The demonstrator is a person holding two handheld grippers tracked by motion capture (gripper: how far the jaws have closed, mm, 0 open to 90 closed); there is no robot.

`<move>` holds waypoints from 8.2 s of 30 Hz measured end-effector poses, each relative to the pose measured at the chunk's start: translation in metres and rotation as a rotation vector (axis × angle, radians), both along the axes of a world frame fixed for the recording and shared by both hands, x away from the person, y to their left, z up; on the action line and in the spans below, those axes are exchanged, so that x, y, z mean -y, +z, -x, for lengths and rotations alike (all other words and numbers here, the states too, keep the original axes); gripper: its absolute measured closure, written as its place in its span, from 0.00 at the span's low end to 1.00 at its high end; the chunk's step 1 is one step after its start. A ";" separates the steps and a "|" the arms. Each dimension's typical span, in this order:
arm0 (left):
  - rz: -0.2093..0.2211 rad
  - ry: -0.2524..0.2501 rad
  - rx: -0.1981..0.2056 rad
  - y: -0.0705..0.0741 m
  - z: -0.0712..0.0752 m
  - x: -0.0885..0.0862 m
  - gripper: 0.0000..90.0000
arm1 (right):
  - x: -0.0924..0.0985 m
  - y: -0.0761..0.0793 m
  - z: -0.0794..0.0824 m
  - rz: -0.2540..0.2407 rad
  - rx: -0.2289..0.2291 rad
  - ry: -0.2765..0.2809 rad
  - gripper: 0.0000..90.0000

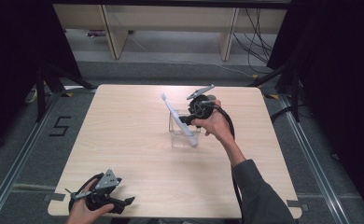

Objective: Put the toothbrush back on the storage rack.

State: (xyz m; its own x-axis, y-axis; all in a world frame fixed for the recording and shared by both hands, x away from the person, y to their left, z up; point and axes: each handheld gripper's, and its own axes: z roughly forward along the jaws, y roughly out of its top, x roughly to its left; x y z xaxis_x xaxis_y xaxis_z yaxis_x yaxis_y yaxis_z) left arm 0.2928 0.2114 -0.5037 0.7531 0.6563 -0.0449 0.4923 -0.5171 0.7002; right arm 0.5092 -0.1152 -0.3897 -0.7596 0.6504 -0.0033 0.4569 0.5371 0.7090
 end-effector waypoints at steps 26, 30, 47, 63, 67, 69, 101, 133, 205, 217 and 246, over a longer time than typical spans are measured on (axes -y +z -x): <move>0.001 0.008 -0.002 0.000 0.001 -0.001 0.17 | 0.012 0.016 0.018 -0.061 0.054 -0.007 0.41; 0.004 0.009 0.000 0.000 0.001 -0.001 0.17 | 0.019 0.016 0.020 -0.058 0.050 -0.008 0.40; 0.004 0.017 -0.003 -0.001 0.001 -0.001 0.17 | 0.044 0.018 0.035 -0.106 0.066 -0.031 0.37; 0.007 0.014 -0.002 0.000 0.001 -0.001 0.17 | 0.060 0.012 0.048 -0.139 0.085 -0.037 0.34; 0.002 0.009 -0.001 0.000 0.001 0.000 0.17 | 0.063 0.011 0.049 -0.129 0.104 -0.031 0.33; 0.001 0.009 0.003 0.000 0.001 -0.001 0.17 | 0.062 0.009 0.050 -0.136 0.109 -0.041 0.33; 0.005 0.006 0.003 0.001 0.001 0.000 0.17 | 0.074 -0.006 0.076 -0.120 0.111 -0.032 0.25; 0.002 0.004 0.012 0.002 0.001 -0.001 0.17 | 0.088 -0.032 0.094 -0.128 0.081 -0.062 0.22; 0.001 0.005 0.009 0.001 0.002 -0.001 0.17 | 0.131 -0.092 0.157 -0.089 0.018 -0.101 0.21; 0.001 0.008 0.009 0.001 0.002 -0.001 0.17 | 0.146 -0.097 0.167 -0.097 -0.015 -0.124 0.20; -0.021 -0.006 0.011 0.002 0.001 -0.002 0.17 | 0.149 -0.102 0.173 -0.046 0.010 -0.094 0.21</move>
State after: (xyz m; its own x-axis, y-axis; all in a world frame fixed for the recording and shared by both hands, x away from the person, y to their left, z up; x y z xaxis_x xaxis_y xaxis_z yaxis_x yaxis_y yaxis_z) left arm 0.2916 0.2135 -0.5018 0.7576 0.6523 -0.0225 0.4813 -0.5351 0.6943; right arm 0.3361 -0.2646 -0.4916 -0.6951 0.7186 0.0215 0.4969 0.4586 0.7367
